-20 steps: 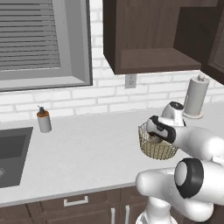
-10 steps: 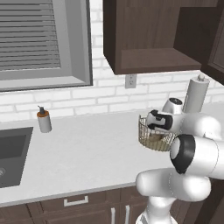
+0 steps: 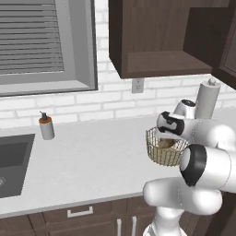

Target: Open the cabinet, pick up the bread from the cabinet and place it in the basket. Then move the basket to the dining counter.

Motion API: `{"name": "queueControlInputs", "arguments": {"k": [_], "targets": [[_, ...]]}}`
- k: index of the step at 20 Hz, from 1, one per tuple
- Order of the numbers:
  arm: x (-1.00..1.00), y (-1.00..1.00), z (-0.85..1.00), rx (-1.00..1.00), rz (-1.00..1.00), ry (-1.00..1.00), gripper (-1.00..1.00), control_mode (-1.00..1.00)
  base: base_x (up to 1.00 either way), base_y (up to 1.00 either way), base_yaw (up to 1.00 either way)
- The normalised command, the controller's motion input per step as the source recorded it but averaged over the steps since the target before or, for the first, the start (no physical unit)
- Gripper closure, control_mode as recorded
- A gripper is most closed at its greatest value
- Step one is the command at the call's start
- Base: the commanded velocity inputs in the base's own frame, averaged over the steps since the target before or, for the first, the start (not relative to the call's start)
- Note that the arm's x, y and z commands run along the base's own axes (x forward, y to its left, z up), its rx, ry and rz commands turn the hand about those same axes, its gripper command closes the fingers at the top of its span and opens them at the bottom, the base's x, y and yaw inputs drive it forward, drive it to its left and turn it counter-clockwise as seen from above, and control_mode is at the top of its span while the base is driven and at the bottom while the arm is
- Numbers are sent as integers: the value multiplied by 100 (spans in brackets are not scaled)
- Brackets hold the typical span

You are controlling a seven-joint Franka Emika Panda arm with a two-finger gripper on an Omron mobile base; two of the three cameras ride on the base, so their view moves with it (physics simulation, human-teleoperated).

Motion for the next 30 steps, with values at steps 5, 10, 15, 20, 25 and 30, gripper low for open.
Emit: {"name": "queueControlInputs", "arguments": {"k": [5, 10, 15, 20, 25, 30], "targets": [[-25, 22, 27, -9, -1, -14, -100, -100, 0, 0, 0], [-53, 0, 43, -3, -17, -6, -100, -100, 0, 0, 0], [-49, 0, 53, 5, -42, 1, -100, -100, 0, 0, 0], [-62, -16, 7, 24, -49, 0, -100, -100, 0, 0, 0], [-37, -6, -4, 26, -43, 0, -100, -100, 0, 0, 0], [6, -19, -20, 17, -14, -1, -100, -100, 0, 0, 0]]}}
